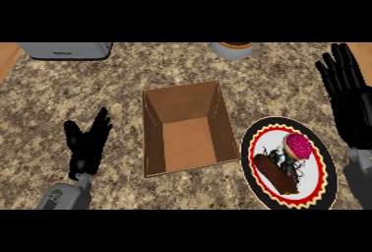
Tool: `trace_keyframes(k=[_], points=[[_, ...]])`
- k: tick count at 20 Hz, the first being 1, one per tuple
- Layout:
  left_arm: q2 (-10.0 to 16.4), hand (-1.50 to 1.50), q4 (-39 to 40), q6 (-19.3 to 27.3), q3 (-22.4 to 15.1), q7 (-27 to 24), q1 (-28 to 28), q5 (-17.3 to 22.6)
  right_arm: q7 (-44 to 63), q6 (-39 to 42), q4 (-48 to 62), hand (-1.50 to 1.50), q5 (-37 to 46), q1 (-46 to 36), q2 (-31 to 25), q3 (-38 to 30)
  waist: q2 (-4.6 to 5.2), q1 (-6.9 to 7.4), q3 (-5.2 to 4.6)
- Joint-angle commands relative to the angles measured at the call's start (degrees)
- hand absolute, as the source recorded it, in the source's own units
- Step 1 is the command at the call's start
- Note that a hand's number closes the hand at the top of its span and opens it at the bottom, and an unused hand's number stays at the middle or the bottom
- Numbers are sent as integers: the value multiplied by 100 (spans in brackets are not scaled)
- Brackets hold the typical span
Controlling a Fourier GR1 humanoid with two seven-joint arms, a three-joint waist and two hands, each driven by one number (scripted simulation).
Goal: Pick the cupcake from the plate and place it in the cardboard box
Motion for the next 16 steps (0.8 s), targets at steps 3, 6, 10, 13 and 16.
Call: trace_keyframes(k=[3, 6, 10, 13, 16], points=[[520, 0, -388, 16, -66, -398, 126, -670, -261, 291, 419, -150, -69, -685, 37, -359, 17, 108, 65], [1244, 0, -736, -65, -28, -731, 224, -1141, -554, 397, 243, -150, -254, -851, 104, -526, -3, 178, 71], [1113, 0, -810, -153, -113, -691, 421, -1019, -429, -1459, 1003, -150, 1334, 296, 238, -404, 4, 63, 68], [1087, 0, -1343, -62, -186, -202, 496, -1130, -1238, -1008, 1217, -150, 778, 302, 508, -842, 2, 42, 71], [843, 0, -1014, -70, -35, -519, 564, -1429, -924, -402, 792, -150, 1185, 558, -28, -709, 3, -3, 61]])
